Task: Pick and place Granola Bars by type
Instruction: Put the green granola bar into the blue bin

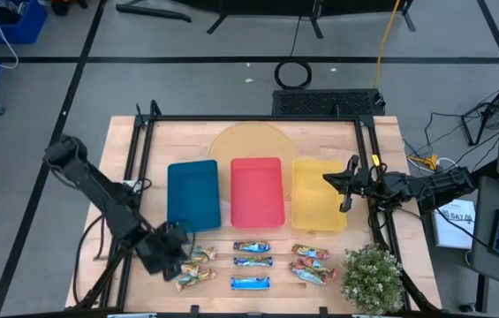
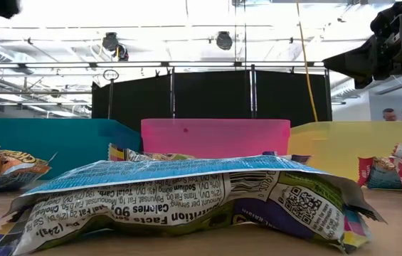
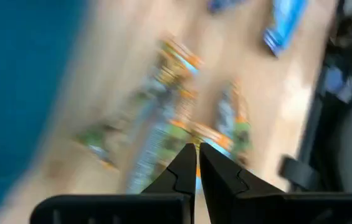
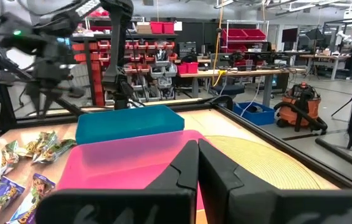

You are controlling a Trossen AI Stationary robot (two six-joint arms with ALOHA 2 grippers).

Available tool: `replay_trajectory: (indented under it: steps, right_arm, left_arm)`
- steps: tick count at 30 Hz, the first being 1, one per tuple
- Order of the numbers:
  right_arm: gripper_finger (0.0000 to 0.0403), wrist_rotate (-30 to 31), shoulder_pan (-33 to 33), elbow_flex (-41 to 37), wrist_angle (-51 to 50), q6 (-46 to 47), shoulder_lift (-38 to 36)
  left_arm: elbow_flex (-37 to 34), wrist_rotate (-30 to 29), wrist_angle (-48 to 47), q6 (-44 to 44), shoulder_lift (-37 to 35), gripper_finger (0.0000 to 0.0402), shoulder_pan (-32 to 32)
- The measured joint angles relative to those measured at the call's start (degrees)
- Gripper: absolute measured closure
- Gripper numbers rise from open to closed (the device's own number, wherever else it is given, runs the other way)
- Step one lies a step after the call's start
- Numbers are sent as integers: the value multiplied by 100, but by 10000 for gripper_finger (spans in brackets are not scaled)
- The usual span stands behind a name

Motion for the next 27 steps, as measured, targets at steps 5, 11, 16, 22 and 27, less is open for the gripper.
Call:
replay_trajectory:
  steps: [5,11,16,22,27]
  right_arm:
    - [403,0,0,-1,-8,27,3]
    - [403,0,1,0,-11,-40,4]
    - [403,0,0,-1,-11,-274,4]
    - [403,0,0,0,-11,-314,4]
    - [403,2,1,-1,-11,-314,4]
  left_arm:
    - [656,101,8,-551,570,376,-328]
    - [1529,-480,-460,-763,1189,376,-393]
    - [1921,98,-463,-49,1937,375,-423]
    - [2125,777,-420,46,2539,330,-421]
    - [2156,800,-461,22,2609,246,-421]
